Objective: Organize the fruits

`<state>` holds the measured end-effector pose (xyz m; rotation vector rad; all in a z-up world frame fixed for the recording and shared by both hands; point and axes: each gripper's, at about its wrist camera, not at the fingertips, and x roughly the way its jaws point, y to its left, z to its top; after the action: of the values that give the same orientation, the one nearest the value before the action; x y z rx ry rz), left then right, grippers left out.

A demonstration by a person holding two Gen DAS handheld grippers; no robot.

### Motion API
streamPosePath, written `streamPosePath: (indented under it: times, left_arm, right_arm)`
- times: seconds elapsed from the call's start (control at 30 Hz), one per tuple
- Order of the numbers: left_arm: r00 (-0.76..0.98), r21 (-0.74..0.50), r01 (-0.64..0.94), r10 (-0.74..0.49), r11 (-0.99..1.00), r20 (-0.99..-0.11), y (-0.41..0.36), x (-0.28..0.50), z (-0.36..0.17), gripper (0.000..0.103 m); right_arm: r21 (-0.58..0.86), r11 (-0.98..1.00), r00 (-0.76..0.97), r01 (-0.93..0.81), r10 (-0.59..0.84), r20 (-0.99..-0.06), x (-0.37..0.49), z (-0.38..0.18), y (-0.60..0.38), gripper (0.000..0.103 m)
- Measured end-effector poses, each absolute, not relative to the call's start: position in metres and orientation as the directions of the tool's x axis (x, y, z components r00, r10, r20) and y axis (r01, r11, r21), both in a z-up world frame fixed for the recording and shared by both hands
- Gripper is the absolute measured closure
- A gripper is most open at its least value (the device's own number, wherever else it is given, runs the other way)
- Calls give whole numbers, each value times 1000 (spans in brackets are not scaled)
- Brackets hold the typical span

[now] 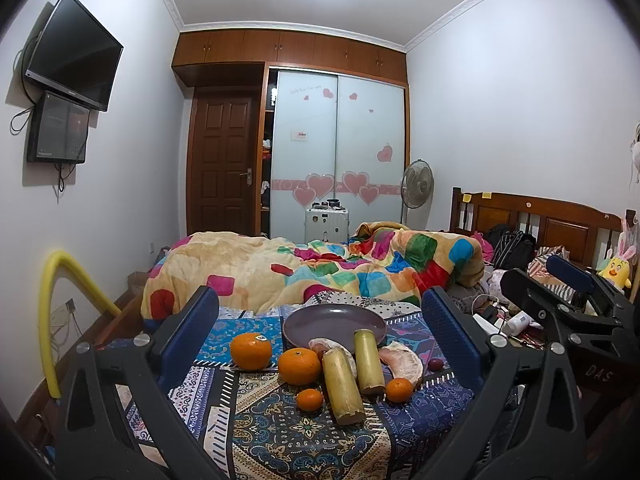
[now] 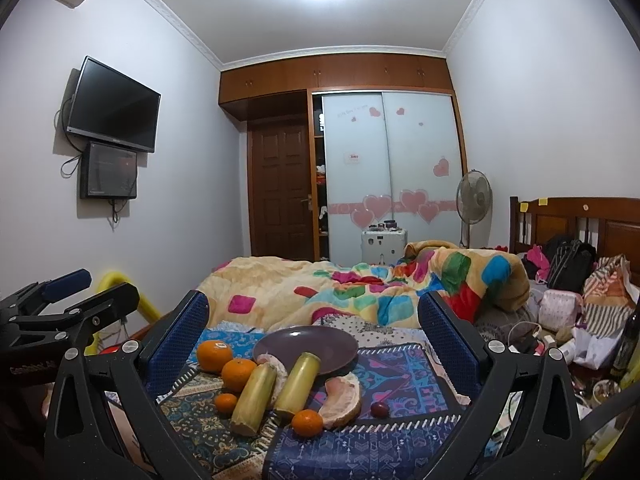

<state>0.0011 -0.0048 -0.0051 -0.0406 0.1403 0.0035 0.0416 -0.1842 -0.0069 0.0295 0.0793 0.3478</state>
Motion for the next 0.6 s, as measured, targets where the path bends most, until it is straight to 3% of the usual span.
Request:
streamPosePath:
  times: [0.6]
  left_arm:
    - [989, -45, -8, 2, 999, -147, -4, 3, -6, 0]
  right_arm:
    - [42, 938, 936, -345, 347, -60, 41, -5, -185, 0]
